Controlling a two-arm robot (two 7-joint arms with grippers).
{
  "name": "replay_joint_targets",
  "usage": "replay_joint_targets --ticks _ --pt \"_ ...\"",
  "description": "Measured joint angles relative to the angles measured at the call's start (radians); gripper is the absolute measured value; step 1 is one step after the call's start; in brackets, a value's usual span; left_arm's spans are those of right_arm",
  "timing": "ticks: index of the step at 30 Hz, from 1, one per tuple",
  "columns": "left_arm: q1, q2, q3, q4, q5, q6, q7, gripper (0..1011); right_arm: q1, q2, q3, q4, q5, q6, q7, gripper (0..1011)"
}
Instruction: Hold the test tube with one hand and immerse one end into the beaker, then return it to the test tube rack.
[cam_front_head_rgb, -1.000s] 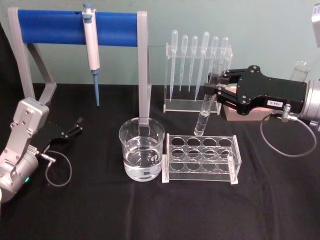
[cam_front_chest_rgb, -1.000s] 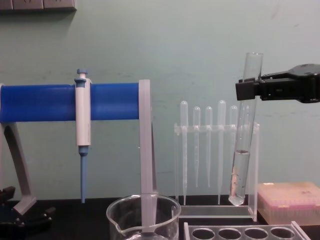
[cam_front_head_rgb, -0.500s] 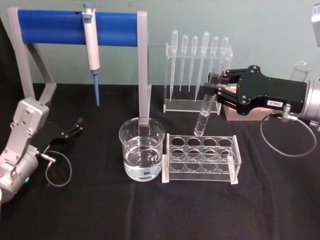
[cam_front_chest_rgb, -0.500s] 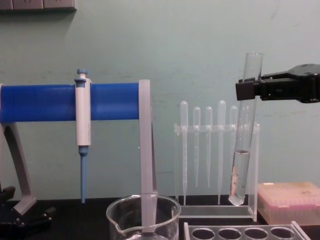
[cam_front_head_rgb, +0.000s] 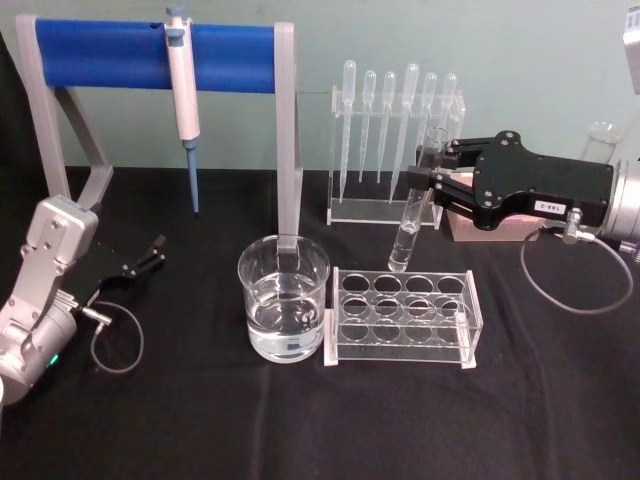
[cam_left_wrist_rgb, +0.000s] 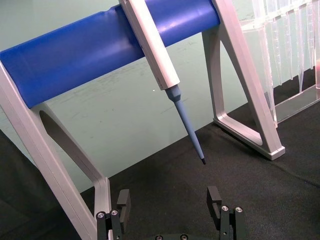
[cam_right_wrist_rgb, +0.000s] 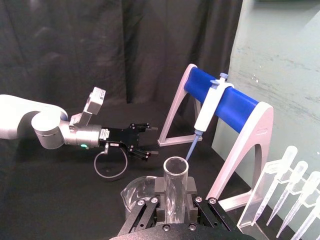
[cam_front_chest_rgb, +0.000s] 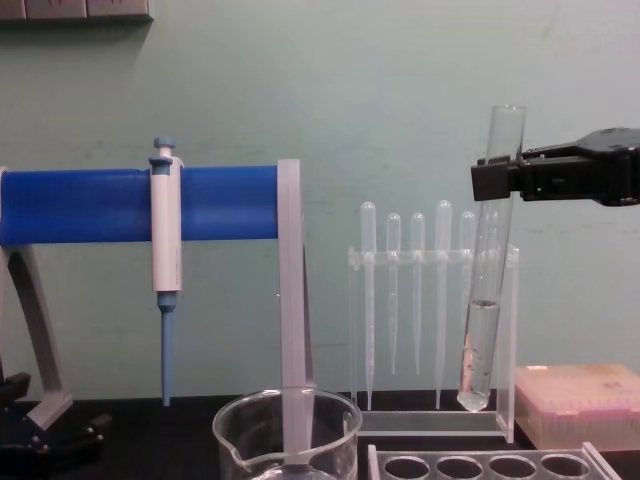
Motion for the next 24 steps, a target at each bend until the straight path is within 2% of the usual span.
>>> replay_joint_targets --ticks 24 --pt "0.000 0.000 0.000 0.000 0.000 0.000 0.000 1000 0.000 0.000 0.000 0.000 0.000 0.000 0.000 241"
